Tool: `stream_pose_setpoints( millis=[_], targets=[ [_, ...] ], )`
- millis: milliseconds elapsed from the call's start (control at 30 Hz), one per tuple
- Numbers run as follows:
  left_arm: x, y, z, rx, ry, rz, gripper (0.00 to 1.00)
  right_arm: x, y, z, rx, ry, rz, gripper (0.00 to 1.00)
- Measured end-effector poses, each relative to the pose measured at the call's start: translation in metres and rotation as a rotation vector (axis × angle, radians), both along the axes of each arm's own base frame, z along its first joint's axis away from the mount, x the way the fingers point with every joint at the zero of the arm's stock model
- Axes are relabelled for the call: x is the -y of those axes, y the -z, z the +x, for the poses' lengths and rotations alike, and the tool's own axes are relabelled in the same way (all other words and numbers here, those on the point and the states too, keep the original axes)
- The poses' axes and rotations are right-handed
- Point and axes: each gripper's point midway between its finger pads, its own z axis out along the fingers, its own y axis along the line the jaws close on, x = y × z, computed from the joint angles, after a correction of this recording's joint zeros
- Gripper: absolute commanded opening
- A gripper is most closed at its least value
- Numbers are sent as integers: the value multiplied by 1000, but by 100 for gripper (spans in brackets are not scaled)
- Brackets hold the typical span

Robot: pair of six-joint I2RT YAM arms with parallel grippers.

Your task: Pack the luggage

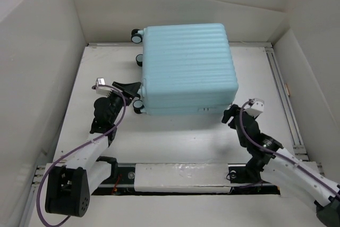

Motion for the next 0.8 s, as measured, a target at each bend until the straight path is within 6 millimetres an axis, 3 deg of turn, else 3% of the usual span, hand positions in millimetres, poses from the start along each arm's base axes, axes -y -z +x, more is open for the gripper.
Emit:
stream_pose_setpoints(
  millis=[100, 233, 533, 800],
  targets=[
    [-3, -1, 0, 1, 1, -2, 0, 14, 14, 13, -32, 13, -35, 77],
    [-10, -2, 2, 2, -10, -13, 0, 19, 8, 30, 10, -63, -43, 78],
    [-8, -3, 3, -4, 9, -38, 0, -3, 6, 54, 53, -359, -56, 40],
    [-8, -4, 4, -4, 10, -38, 0, -2, 4, 57, 96, -396, -63, 25]
  ],
)
